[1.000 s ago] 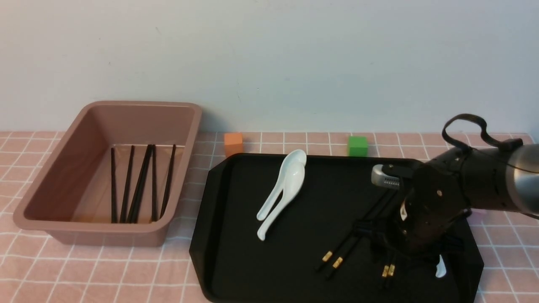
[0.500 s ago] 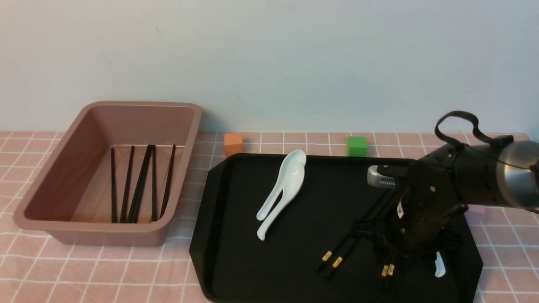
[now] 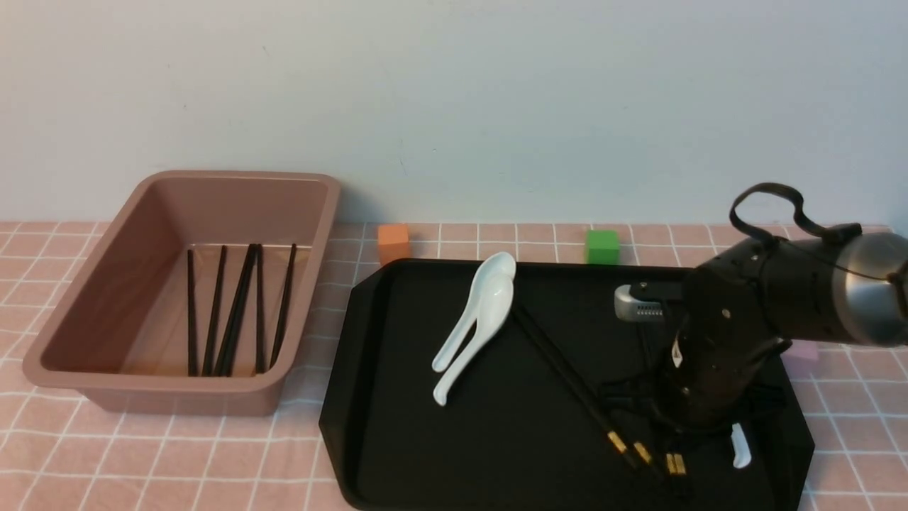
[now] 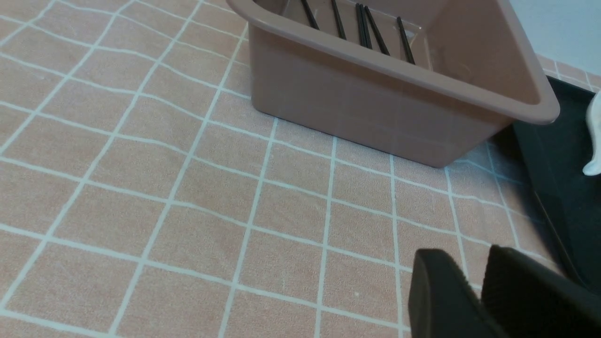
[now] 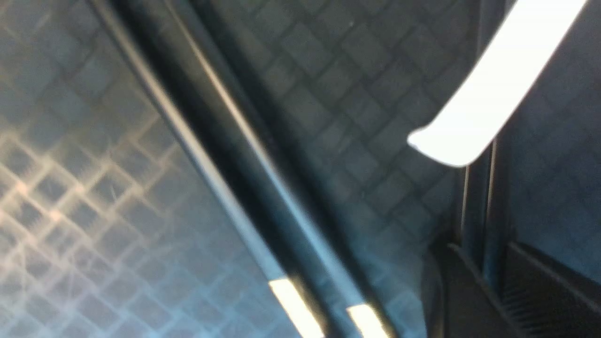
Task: On pink tablecloth take chopsticks from black tray and put them in box.
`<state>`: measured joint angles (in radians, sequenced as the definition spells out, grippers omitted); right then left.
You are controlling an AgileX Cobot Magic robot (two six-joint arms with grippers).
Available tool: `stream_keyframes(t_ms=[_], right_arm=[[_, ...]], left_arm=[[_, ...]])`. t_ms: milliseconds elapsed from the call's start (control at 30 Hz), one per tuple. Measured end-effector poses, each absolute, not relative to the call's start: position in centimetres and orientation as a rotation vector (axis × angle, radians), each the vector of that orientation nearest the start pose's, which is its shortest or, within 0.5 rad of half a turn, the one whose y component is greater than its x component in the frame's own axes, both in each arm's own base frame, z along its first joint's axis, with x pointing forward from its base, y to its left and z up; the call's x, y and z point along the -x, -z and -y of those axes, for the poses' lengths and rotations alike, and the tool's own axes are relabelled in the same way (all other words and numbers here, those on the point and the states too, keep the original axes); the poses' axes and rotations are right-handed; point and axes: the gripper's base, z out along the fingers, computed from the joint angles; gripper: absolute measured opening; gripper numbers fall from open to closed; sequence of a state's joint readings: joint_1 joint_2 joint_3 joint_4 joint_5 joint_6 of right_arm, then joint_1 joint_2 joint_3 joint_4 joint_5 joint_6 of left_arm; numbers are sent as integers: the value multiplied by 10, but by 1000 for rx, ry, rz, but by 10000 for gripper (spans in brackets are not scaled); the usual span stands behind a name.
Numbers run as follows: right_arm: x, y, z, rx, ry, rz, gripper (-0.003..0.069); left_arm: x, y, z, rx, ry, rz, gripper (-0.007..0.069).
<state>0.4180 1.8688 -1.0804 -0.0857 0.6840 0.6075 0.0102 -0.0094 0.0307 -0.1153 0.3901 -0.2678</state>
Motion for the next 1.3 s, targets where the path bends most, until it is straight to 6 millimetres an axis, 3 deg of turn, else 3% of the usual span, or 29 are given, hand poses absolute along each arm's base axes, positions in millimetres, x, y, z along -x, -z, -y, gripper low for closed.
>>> stream_keyframes(t_ms=[100, 267, 367, 633, 833, 1000, 1100, 1300], right_arm=[[-307, -152, -131, -199, -41, -2972, 142], [-297, -180, -127, -172, -57, -2952, 142], [-286, -214, -121, -141, -80, -2891, 142], [-255, -275, -107, -99, -145, -2771, 142], [-244, -291, -109, -47, -211, -2729, 142], [-246, -312, -146, 117, -319, -2666, 142], [-261, -333, -188, 270, -379, -2593, 142], [-290, -347, -282, 546, -461, -2459, 142]], left_arm=[[-52, -169, 3, 334, 289, -1873, 165], [-52, -169, 3, 334, 289, -1873, 165], [-52, -169, 3, 334, 289, -1873, 167], [-52, -169, 3, 334, 289, -1873, 179], [-52, -169, 3, 334, 289, -1873, 184], [-52, -169, 3, 334, 289, -1873, 190], [-52, -169, 3, 334, 289, -1873, 195], [-52, -169, 3, 333, 289, -1873, 202]])
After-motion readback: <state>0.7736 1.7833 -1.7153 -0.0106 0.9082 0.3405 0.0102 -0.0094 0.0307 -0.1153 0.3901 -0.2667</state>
